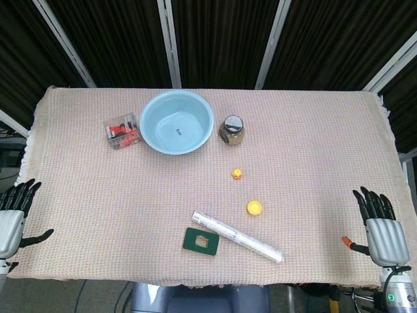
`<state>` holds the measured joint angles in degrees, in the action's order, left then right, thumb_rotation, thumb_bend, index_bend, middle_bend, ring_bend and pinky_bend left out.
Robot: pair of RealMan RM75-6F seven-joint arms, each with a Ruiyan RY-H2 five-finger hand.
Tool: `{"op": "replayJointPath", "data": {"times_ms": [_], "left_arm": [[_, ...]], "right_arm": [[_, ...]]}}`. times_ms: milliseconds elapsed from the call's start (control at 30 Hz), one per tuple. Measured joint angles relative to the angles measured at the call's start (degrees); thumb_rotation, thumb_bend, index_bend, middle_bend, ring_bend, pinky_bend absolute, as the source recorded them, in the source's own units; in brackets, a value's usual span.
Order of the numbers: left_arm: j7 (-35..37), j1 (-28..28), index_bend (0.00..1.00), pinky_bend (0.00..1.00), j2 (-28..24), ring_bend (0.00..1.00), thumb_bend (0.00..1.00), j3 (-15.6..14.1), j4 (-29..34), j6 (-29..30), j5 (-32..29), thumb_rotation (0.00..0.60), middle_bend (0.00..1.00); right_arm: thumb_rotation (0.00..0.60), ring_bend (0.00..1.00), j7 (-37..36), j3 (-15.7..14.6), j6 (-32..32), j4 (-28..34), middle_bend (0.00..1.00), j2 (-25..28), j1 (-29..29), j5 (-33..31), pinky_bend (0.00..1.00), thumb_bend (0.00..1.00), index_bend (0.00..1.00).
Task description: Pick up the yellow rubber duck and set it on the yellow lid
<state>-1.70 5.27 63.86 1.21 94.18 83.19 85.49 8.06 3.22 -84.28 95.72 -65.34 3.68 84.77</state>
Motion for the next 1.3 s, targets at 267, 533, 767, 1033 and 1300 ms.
{"op": "replayJointPath", "data": {"times_ms": [267, 533, 767, 1033, 1300], "left_arm": [[0.0, -0.1, 0.00, 0.00, -0.1, 0.00, 0.09, 0.0, 0.1, 0.3, 0.2, 0.600, 0.00], [0.1, 0.0, 0.00, 0.00, 0.0, 0.00, 0.10, 0.0, 0.1, 0.1, 0.0, 0.600, 0.00], [0.2, 0.1, 0.00, 0.00, -0.2, 0.00, 0.09, 0.0, 0.5, -0.4, -0.4, 0.600, 0.00], [0.6, 0.1, 0.00, 0.00, -0.4, 0.00, 0.10, 0.2, 0.4, -0.2, -0.5, 0.600, 0.00], [1.5, 0.3, 0.00, 0.00, -0.7, 0.00, 0.09, 0.5, 0.6, -0.7, -1.1, 0.600, 0.00]], "right_arm": [[0.600, 0.00, -0.2, -0.1, -0.2, 0.0, 0.00, 0.1, -0.1, 0.2, 0.00, 0.04, 0.00], [0.600, 0.00, -0.7, -0.1, -0.2, 0.3, 0.00, 0.2, -0.2, 0.3, 0.00, 0.04, 0.00], [0.600, 0.00, -1.1, 0.0, 0.3, 1.6, 0.00, 0.3, 0.2, 0.1, 0.00, 0.04, 0.00], [0.600, 0.00, 3.9, 3.6, 3.8, 5.8, 0.00, 0.5, 4.6, -1.7, 0.00, 0.04, 0.10], [0.600, 0.00, 15.6, 10.2, 12.6, 10.1, 0.06, -3.4, 14.1, -14.3, 0.00, 0.07, 0.23]]}}
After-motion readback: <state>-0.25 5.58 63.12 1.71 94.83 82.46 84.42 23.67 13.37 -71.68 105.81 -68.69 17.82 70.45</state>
